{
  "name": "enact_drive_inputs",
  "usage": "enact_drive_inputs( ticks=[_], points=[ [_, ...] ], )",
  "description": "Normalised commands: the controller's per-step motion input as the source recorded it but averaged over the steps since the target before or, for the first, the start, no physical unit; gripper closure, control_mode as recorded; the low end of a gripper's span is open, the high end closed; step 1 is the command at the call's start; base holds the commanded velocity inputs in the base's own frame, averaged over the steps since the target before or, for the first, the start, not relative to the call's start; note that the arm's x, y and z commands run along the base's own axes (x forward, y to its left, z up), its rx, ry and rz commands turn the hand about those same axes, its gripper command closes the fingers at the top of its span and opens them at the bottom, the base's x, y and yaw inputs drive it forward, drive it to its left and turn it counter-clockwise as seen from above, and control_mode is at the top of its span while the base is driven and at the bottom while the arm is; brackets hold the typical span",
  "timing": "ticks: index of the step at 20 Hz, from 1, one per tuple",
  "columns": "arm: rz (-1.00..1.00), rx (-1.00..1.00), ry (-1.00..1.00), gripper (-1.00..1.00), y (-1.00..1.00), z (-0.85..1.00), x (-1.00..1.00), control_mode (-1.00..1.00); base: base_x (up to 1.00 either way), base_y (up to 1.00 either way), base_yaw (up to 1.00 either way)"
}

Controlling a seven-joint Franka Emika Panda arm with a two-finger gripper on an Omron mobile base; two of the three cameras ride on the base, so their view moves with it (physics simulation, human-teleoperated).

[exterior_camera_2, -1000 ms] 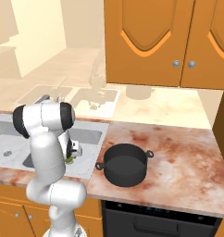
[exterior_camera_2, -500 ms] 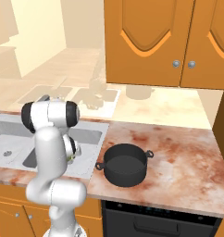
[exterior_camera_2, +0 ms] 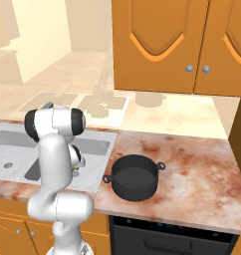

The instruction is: Dump the broccoli from the pot into the sink. Then turn on the water and wash the broccoli. Then turn off the water and put the broccoli back in the pot.

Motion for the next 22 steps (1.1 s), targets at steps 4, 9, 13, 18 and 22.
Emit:
enact_drive_inputs(
  ticks=[4, 9, 13, 18, 22],
  points=[
    [0.0, 0.0, 0.03, 1.0, -0.07, 0.04, -0.19, -1.0, 0.0, 0.0, 0.0],
    [-0.04, 0.0, 0.0, 1.0, -0.35, 0.72, -0.46, -1.0, 0.0, 0.0, 0.0],
    [-0.1, 0.04, -0.01, 1.0, -0.37, 1.0, -0.28, -1.0, 0.0, 0.0, 0.0],
    [-0.15, 0.06, 0.0, 1.0, -0.18, 1.0, 0.09, -1.0, 0.0, 0.0, 0.0],
    [-0.18, 0.08, 0.0, 1.0, 0.0, 1.0, 0.56, -1.0, 0.0, 0.0, 0.0]
  ],
)
